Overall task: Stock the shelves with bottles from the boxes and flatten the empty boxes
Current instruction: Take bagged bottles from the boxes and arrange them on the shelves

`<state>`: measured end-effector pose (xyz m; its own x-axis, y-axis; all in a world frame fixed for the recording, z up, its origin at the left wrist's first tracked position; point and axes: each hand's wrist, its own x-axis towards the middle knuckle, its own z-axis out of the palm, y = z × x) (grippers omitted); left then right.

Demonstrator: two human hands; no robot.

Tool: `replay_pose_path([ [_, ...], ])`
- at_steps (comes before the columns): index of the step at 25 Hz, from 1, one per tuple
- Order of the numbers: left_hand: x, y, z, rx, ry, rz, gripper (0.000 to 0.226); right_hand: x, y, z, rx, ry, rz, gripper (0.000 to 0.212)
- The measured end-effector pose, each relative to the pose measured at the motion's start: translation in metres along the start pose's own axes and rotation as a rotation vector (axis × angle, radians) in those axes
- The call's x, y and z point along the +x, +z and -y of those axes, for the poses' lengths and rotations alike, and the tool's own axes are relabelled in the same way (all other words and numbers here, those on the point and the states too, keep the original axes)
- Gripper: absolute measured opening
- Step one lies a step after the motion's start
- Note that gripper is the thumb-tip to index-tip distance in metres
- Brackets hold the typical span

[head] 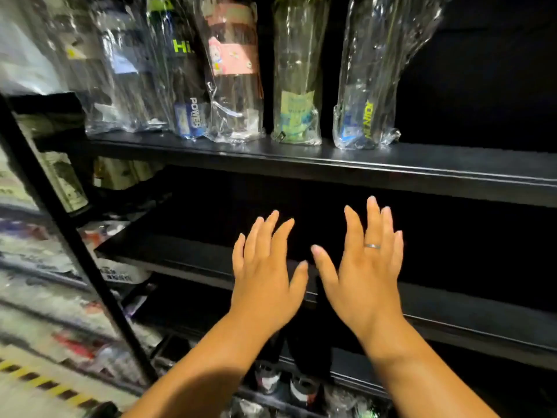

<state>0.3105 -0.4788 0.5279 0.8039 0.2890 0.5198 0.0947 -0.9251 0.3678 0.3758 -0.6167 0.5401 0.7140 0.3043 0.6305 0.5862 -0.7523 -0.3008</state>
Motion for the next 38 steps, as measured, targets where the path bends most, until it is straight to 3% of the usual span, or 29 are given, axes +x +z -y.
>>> replay_pose_path([
  [4, -0.102, 0.002, 0.087, 0.228, -0.226, 0.178, 0.064, -0.093, 0.069, 0.054, -0.111, -0.060, 0.368, 0.074],
  [8, -0.218, -0.043, 0.179, 0.291, -0.452, 0.296, 0.065, -0.164, 0.111, 0.147, -0.058, -0.117, 0.703, 0.072],
  [11, -0.297, -0.089, 0.233, 0.309, -0.543, 0.357, 0.062, -0.210, 0.133, 0.217, -0.044, -0.188, 0.801, 0.063],
  [16, -0.393, -0.155, 0.303, 0.348, -0.661, 0.353, 0.069, -0.275, 0.165, 0.307, 0.014, -0.263, 1.016, 0.069],
  [20, -0.411, -0.159, 0.345, 0.333, -0.757, 0.433, 0.073, -0.309, 0.199, 0.330, 0.009, -0.187, 1.126, 0.073],
  [27, -0.375, -0.125, 0.439, 0.278, -0.741, 0.502, 0.073, -0.303, 0.291, 0.357, -0.103, -0.133, 1.244, 0.068],
  [30, -0.360, -0.110, 0.491, 0.254, -0.804, 0.637, 0.077, -0.302, 0.348, 0.376, -0.104, -0.119, 1.240, 0.069],
  [38, -0.363, -0.015, 0.637, 0.141, -0.886, 0.828, 0.074, -0.345, 0.493, 0.401, -0.066, 0.161, 1.401, 0.072],
])
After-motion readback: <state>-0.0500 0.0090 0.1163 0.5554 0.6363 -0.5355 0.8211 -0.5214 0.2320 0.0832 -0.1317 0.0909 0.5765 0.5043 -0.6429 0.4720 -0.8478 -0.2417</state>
